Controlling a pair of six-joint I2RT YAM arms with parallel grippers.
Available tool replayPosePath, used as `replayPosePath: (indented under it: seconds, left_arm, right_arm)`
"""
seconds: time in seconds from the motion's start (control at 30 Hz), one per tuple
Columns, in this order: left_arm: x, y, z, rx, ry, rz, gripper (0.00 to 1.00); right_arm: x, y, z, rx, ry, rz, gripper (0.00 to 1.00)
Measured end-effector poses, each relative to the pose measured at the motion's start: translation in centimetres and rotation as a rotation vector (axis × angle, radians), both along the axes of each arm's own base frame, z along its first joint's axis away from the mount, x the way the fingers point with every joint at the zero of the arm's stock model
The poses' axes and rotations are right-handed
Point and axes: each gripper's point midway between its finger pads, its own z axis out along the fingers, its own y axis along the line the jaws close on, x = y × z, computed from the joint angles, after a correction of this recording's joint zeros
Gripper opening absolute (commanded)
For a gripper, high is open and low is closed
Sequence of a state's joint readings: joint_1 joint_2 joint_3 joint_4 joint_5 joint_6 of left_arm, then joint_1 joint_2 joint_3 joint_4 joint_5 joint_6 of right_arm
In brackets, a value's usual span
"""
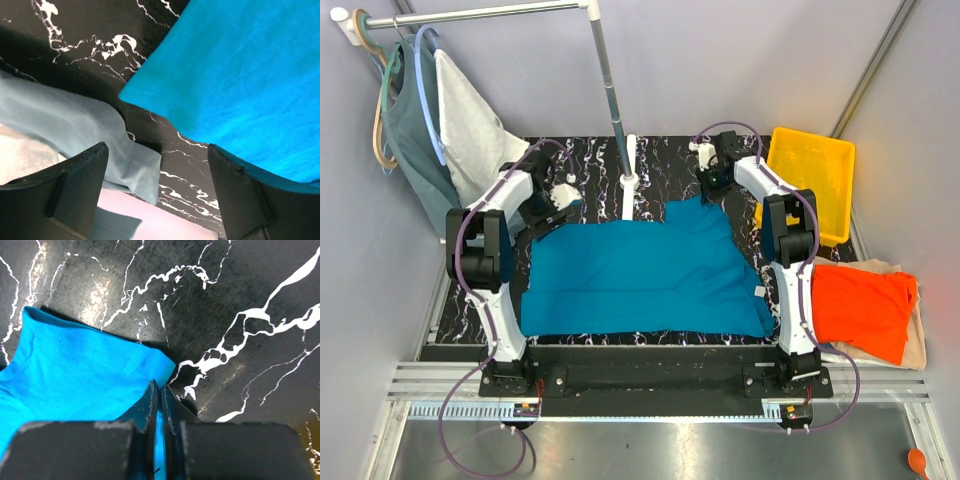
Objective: Fold and stack the t-shirts
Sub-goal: Fold the tshirt
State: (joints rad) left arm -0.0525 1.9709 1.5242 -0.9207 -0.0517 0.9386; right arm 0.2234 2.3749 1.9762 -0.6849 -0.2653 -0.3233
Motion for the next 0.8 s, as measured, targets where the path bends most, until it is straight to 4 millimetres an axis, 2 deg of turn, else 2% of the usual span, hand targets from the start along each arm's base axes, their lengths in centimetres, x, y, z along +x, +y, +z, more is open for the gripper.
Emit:
replayPosePath:
  seconds: [0.1,0.43,0.57,0.7,0.8]
  left_arm:
    - [0.4,0.1,-0.5,-0.019,0.027,-0.006,0.82]
    - [3.2,-1.0,-1.1,-0.108,0.07,-0.044,0.72]
    - [3.3,-1.1,-1.5,-0.124,0.092,-0.051,0.66]
    - [3.2,-1.2,-2.1,-0.136,0.121,-0.052,0.56]
    - [3.5,-1.1,-2.7,-0.139,0.133,-0.049,0.55]
  right_arm:
    - [0.0,0.1,0.0,0.009,0.003,0.0,0.0]
    - [-0.8,0.1,-0.2,0.017,0.011,-0.001,0.0]
    - [-1.3,-0.1,-0.2,0.016,0.017,-0.001,0.0]
    - [-1.9,-0.2,-0.2,0.015,0.026,0.0,0.0]
    - [-2.4,-0.2,-0.2,0.015,0.033,0.003,0.0]
